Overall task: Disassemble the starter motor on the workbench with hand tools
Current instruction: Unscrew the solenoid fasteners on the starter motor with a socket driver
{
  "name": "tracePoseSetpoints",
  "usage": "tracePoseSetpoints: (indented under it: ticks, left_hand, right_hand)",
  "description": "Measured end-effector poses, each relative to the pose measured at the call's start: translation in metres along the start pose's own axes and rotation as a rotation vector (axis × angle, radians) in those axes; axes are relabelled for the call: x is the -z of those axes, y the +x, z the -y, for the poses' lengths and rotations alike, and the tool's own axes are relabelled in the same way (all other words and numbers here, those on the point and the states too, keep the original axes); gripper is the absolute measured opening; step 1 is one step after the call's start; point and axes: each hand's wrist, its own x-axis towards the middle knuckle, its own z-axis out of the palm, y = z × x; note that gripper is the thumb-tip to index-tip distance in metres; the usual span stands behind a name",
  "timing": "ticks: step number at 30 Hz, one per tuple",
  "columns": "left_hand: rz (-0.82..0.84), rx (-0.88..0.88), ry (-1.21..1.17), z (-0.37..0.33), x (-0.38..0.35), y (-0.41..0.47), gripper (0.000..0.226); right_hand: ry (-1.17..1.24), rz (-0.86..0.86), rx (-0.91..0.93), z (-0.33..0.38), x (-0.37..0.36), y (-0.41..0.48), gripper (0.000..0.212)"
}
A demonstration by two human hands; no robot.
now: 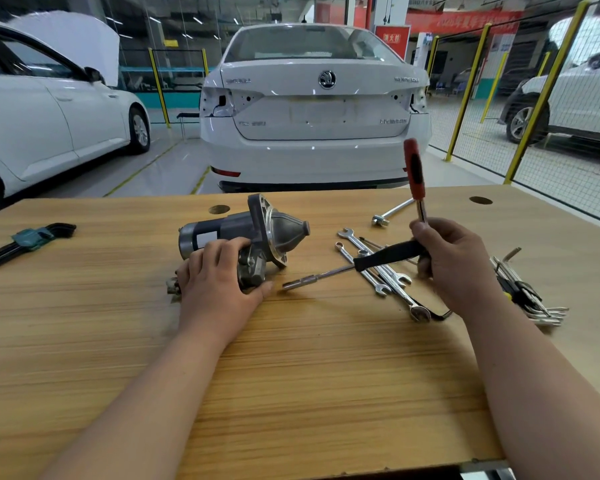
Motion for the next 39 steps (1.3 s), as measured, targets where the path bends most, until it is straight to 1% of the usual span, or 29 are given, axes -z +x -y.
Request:
tracePoseSetpoints:
  ticks: [3,6,12,15,20,28,35,39]
  left_hand:
    - [0.000,0.003,0.007,0.000,0.001,0.000,0.071]
    - [0.008,0.004,0.003,0.000,0.001,0.000,0.072]
    - [0.035,0.014,-0.035,-0.002,0.004,0.000,0.077]
    - [0.026,-0.001,-0.045,-0.002,0.005,0.002,0.079]
    - [0.027,0.000,-0.038,0.000,0.004,0.002,0.078]
    - [0.059,0.005,-0.032,-0.001,0.005,0.002,0.089]
    - [0.046,0.012,-0.018,-0.001,0.003,0.003,0.081]
    - [0.039,0.012,-0.011,-0.001,0.002,0.003,0.076]
  right_hand:
    - [0.016,-0.050,-0.035,0.001,0.000,0.000,0.012]
    - [0.083,-0.083,-0.060,0.002,-0.003,0.000,0.014]
    - [0.201,-0.039,-0.144,0.004,-0.016,-0.004,0.016]
    - [0.178,-0.013,-0.135,0.005,-0.022,-0.007,0.016]
    - [0.158,-0.037,-0.119,0.006,-0.024,-0.008,0.016]
    - [0.100,-0.046,-0.124,0.005,-0.025,-0.008,0.017]
    - [0.104,-0.026,-0.151,0.007,-0.025,-0.009,0.016]
    - [0.148,0.000,-0.175,0.009,-0.024,-0.009,0.017]
